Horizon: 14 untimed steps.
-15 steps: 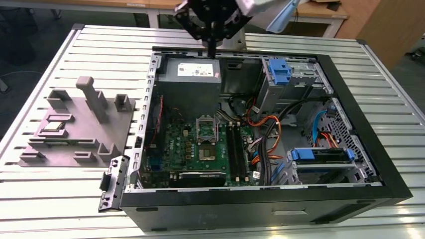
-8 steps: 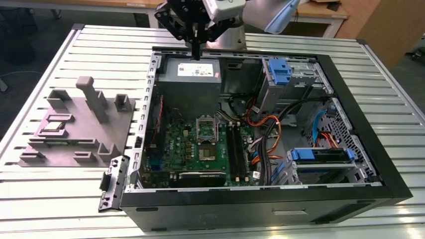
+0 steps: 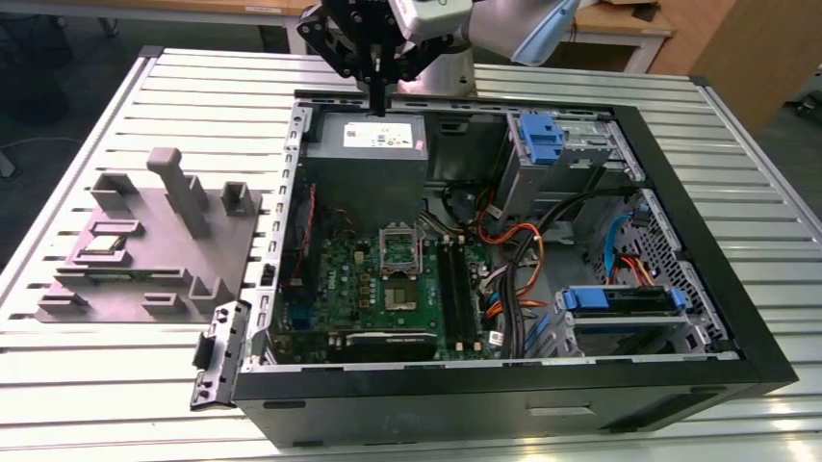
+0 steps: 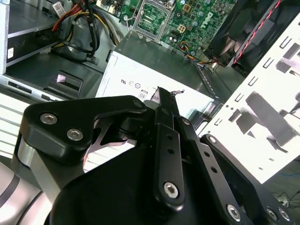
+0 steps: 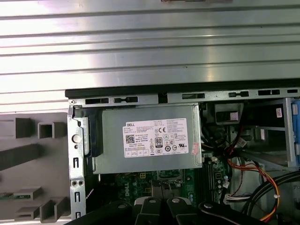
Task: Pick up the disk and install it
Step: 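Insert the second disk wire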
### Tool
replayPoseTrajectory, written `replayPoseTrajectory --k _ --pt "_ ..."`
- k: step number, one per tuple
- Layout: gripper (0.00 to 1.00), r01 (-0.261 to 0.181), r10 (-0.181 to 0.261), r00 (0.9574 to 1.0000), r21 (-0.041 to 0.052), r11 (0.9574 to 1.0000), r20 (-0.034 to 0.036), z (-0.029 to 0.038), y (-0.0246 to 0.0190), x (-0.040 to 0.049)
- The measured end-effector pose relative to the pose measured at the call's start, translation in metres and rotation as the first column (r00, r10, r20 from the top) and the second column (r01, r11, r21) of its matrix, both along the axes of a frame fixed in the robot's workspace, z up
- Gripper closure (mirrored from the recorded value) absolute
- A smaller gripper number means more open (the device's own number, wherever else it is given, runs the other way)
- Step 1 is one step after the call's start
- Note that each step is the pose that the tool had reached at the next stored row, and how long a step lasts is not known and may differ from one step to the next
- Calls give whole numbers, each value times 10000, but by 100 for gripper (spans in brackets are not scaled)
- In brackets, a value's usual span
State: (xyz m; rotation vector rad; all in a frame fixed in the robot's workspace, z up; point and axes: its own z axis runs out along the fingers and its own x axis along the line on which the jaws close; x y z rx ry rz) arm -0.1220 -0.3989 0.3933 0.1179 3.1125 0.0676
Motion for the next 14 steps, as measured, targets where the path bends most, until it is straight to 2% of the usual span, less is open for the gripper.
replayPoseTrajectory --k 8,14 --pt "90 1 -1 10000 -2 10000 0 0 -4 5" --pt "90 -1 1 10000 -27 10000 1 -3 -72 22"
